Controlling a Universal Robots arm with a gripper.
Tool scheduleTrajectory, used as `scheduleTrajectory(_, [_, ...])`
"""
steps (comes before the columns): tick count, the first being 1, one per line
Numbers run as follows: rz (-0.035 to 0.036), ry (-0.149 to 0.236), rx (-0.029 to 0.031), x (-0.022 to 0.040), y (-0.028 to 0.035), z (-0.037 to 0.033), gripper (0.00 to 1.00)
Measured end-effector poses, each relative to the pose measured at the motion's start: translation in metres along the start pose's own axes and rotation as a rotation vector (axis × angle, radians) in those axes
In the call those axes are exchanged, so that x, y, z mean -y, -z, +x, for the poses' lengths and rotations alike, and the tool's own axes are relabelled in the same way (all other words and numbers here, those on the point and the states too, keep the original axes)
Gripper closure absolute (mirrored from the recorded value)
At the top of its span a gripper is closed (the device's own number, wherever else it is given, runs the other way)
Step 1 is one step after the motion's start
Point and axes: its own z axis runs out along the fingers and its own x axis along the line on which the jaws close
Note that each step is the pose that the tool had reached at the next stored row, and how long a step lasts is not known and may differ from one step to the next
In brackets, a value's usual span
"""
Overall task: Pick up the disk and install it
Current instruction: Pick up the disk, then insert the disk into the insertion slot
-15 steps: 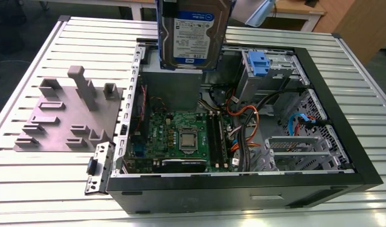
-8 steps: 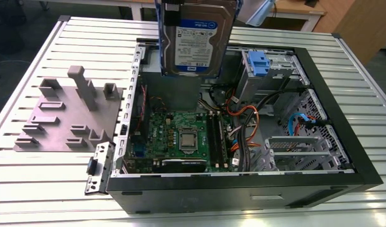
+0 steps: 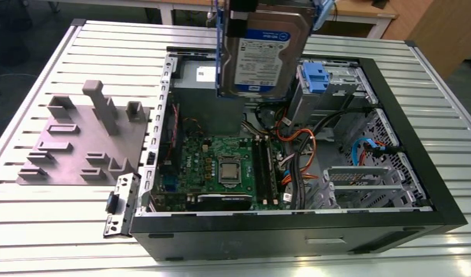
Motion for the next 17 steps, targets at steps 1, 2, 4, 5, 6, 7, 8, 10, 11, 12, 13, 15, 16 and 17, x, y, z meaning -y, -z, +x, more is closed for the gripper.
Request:
scheduleTrajectory(1, [0.0001,0.0,0.0002,0.0034,-0.0002,0.0004,0.63])
scheduleTrajectory(2, [0.0,0.0,0.0,0.0063,-0.0003,0.0006,0.63])
scheduleTrajectory(4, [0.0,0.0,-0.0001,0.0112,-0.0006,0.0006,0.63])
scheduleTrajectory(5, [0.0,0.0,0.0001,0.0131,-0.0009,0.0006,0.63])
scheduleTrajectory(6, [0.0001,0.0,0.0002,0.0137,-0.001,0.0006,0.63])
scheduleTrajectory(7, [0.0001,0.0,0.0001,0.0138,-0.001,0.0006,0.63])
scheduleTrajectory(8, [0.0,0.0,0.0001,0.0137,-0.001,0.0006,0.63])
scheduleTrajectory(10, [0.0,0.0,0.0,0.0148,-0.0009,0.001,0.63])
scheduleTrajectory(11, [0.0,0.0,0.0,0.0148,-0.0009,0.0011,0.63])
scheduleTrajectory(12, [0.0,0.0,0.0,0.0148,-0.0009,0.0013,0.63])
scheduleTrajectory(13, [0.0,0.0,0.0,0.0148,-0.0009,0.0016,0.63])
scheduleTrajectory(15, [0.0,0.0,0.0,0.0148,-0.0008,0.0021,0.63])
scheduleTrajectory(16, [0.0,0.0,0.0,0.0149,-0.0009,0.0024,0.63])
scheduleTrajectory(17, [0.0,0.0,0.0,0.0148,-0.0008,0.0026,0.63])
